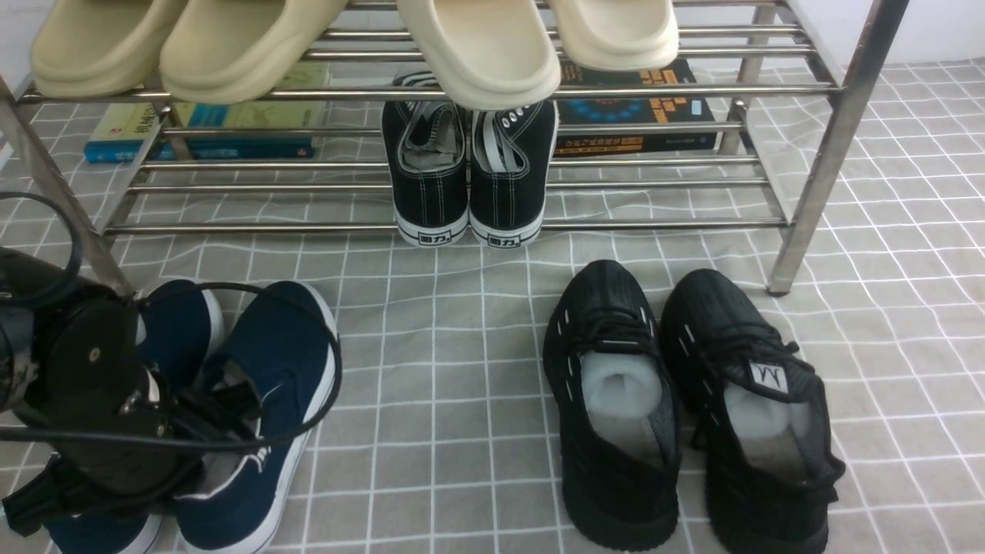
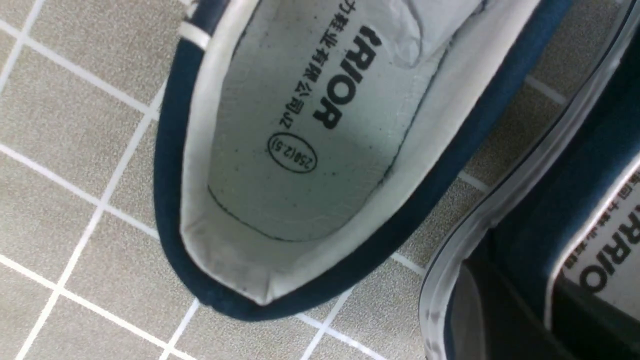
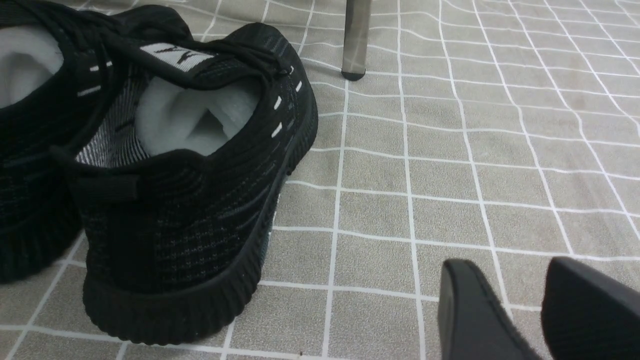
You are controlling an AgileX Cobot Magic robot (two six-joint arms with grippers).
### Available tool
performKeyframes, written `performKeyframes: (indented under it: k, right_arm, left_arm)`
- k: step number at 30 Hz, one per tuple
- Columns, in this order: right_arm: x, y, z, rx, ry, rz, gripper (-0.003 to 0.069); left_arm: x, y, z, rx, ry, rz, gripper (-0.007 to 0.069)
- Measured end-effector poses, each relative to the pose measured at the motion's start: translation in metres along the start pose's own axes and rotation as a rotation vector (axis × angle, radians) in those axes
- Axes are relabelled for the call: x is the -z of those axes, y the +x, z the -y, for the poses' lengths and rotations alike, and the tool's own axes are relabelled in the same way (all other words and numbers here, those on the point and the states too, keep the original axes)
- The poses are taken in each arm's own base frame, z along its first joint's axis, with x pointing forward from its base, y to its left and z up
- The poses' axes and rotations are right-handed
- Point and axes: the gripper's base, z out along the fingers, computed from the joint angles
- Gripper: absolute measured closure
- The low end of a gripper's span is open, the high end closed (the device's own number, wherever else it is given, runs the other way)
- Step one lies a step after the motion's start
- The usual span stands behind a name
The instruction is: Take the shoes off the shelf with your hand from the grey coffee tablecloth.
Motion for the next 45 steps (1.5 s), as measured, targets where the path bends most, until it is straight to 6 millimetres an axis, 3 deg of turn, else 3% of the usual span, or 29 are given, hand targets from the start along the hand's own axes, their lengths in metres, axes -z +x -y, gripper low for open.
performKeyframes:
  k: [2,7,10,13,14,16,17,19,21,24,29,45]
  right_arm:
    - [0.000,0.000,0.000,0.000,0.000,0.000,0.0421]
    - [0.000,0.000,0.000,0.000,0.000,0.000,0.0421]
    - [0.000,0.000,0.000,0.000,0.000,0.000,0.0421]
    - [0.000,0.000,0.000,0.000,0.000,0.000,0.0421]
    - [0.000,0.000,0.000,0.000,0.000,0.000,0.0421]
    - [0.000,0.000,0.000,0.000,0.000,0.000,0.0421]
    - [0.000,0.000,0.000,0.000,0.000,0.000,0.0421]
    - [0.000,0.000,0.000,0.000,0.000,0.000,0.0421]
    - [0.000,0.000,0.000,0.000,0.000,0.000,0.0421]
    - [0.000,0.000,0.000,0.000,0.000,0.000,0.0421]
    - [0.000,0.000,0.000,0.000,0.000,0.000,0.0421]
    - [0.000,0.000,0.000,0.000,0.000,0.000,0.0421]
  left_arm:
    - [0.001,0.000,-0.001,-0.012,-0.003,-0.002,0.0505]
    - [0.022,0.004,-0.010,-0.055,0.008,0.023,0.0337]
    - [0.039,0.008,-0.020,-0.125,0.005,0.034,0.0314]
    - [0.058,0.013,-0.030,-0.208,0.017,0.062,0.0345]
    - [0.070,0.019,-0.038,-0.257,0.031,0.074,0.0405]
    - [0.076,0.022,-0.042,-0.289,0.042,0.080,0.0438]
    - [0.086,0.031,-0.049,-0.330,0.091,0.094,0.0524]
    - [0.095,0.046,-0.057,-0.384,0.181,0.111,0.0594]
    - [0.098,0.056,-0.061,-0.418,0.266,0.141,0.0616]
    - [0.102,0.073,-0.064,-0.428,0.477,0.258,0.0623]
    - [0.110,0.079,-0.069,-0.397,0.620,0.418,0.0623]
    - [0.113,0.078,-0.076,-0.432,0.594,0.531,0.0613]
